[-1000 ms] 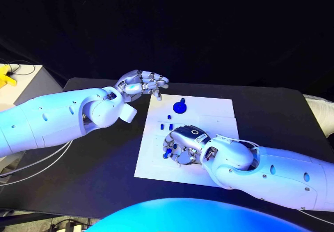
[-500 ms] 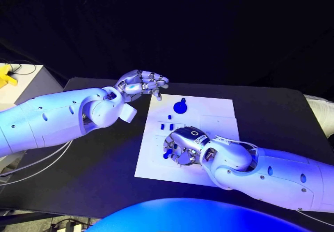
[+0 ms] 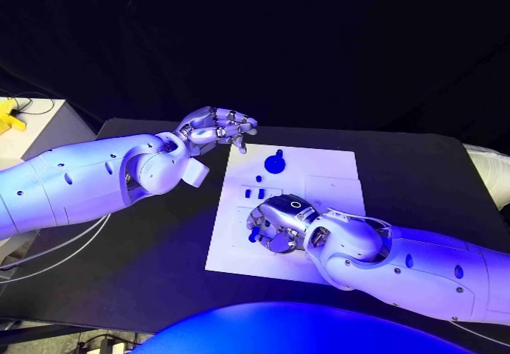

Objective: Assemble the parts on the task board

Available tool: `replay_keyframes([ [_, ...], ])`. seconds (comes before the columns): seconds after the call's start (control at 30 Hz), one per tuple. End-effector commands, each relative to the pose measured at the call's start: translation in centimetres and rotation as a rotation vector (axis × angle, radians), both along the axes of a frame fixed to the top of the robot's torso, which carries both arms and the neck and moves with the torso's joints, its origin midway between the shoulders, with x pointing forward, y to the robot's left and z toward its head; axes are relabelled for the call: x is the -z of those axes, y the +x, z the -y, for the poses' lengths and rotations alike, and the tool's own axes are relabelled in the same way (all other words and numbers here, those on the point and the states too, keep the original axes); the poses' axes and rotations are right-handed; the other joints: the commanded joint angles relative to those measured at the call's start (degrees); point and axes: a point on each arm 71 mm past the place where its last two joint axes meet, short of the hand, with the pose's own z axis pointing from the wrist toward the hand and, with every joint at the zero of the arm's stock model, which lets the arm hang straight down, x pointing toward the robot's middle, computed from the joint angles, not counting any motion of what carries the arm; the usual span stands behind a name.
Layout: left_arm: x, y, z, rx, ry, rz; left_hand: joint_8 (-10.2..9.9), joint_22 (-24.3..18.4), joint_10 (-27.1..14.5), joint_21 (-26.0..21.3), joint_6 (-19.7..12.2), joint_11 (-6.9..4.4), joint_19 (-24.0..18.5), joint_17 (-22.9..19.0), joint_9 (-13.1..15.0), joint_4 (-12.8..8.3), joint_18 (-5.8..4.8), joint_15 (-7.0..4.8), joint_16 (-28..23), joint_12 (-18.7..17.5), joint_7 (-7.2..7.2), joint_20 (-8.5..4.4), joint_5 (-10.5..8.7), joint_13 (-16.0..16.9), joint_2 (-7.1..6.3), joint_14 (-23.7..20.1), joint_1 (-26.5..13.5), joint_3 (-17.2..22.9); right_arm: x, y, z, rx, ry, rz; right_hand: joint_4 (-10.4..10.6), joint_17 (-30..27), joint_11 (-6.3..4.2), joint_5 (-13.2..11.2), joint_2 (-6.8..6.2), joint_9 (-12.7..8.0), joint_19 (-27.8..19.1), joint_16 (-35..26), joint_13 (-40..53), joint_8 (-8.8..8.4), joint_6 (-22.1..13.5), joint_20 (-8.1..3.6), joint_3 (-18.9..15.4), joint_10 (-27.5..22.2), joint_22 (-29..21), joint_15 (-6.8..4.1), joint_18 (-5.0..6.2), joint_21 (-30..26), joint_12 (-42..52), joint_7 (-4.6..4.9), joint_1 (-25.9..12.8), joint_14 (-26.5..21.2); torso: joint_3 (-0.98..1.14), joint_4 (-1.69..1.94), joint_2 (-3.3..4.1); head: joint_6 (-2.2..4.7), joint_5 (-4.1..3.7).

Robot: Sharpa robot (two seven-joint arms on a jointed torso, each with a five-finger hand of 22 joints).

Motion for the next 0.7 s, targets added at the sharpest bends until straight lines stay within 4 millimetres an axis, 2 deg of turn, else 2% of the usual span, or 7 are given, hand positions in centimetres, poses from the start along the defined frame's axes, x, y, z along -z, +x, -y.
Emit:
replay_keyframes([
  [0.03, -0.07, -0.08, 0.19, 0.019, -0.011, 0.003, -0.3, 0.0, -0.3, -0.3, -0.1, 0.01, -0.1, -0.1, 0.0, 0.3, 0.28, 0.19, -0.3, -0.2, 0.25, 0.16, -0.13, 0.1, 0.22, -0.1, -0.1, 0.0, 0.03, -0.1, -0.03, -0.01, 0.03, -0.014, 0.1, -1.9, 0.49, -0.3, -1.43, -0.1, -0.9, -1.0, -0.4, -0.4, -0.6, 0.31, -0.7, -1.7, -1.2, 0.18, 0.85, -1.6, -0.5, 0.13, -0.8, -1.0, 0.0, 0.0, 0.0, 0.01, -0.01],
  [0.27, -0.04, -0.11, 0.15, 0.023, -0.009, -0.003, -0.2, 0.0, -0.3, -0.4, 0.0, -0.02, -0.1, -0.1, 0.0, 0.4, 0.3, 0.17, -0.3, -0.2, 0.21, 0.17, -0.09, 0.1, 0.37, -0.1, 0.1, -0.1, -0.14, -0.05, 0.04, -0.003, 0.058, -0.007, -0.1, -4.1, 0.87, -0.1, -1.63, -0.5, -2.1, -2.0, -0.7, -1.58, -2.2, 0.76, -1.3, -3.7, -2.7, 0.55, 1.33, -3.8, -0.3, 0.48, -0.4, -2.3, -0.01, 0.05, -0.01, 0.01, -0.14],
  [0.47, -0.02, -0.11, 0.15, 0.024, -0.008, -0.005, -0.2, 0.0, -0.3, -0.4, 0.0, -0.03, -0.1, -0.1, 0.0, 0.4, 0.3, 0.16, -0.3, -0.2, 0.2, 0.16, -0.07, 0.2, 0.47, -0.1, 0.2, 0.0, -0.25, 0.01, 0.14, 0.006, 0.073, 0.0, -0.1, -6.8, 1.15, 0.0, -1.59, -0.6, -3.4, -3.3, -1.0, -1.94, -2.6, 1.05, -1.8, -5.4, -4.5, 0.83, 1.82, -6.3, -0.1, 0.66, 0.0, -3.8, -0.01, -0.05, -0.01, 0.01, -0.19],
  [0.7, -0.01, -0.11, 0.15, 0.024, -0.008, -0.006, -0.2, 0.0, -0.3, -0.4, -0.1, -0.01, -0.1, -0.1, 0.0, 0.4, 0.3, 0.17, -0.3, -0.2, 0.22, 0.16, -0.08, 0.2, 0.5, -0.1, 0.2, 0.0, -0.46, -0.01, 0.42, 0.015, 0.095, 0.008, -0.2, -8.0, 1.38, 0.0, -1.8, -0.9, -4.3, -3.7, -1.2, -2.81, -3.8, 1.3, -2.7, -7.1, -5.6, 1.07, 2.13, -8.0, 0.6, 0.74, 0.3, -4.8, 0.06, 0.02, -0.01, 0.01, -0.3],
])
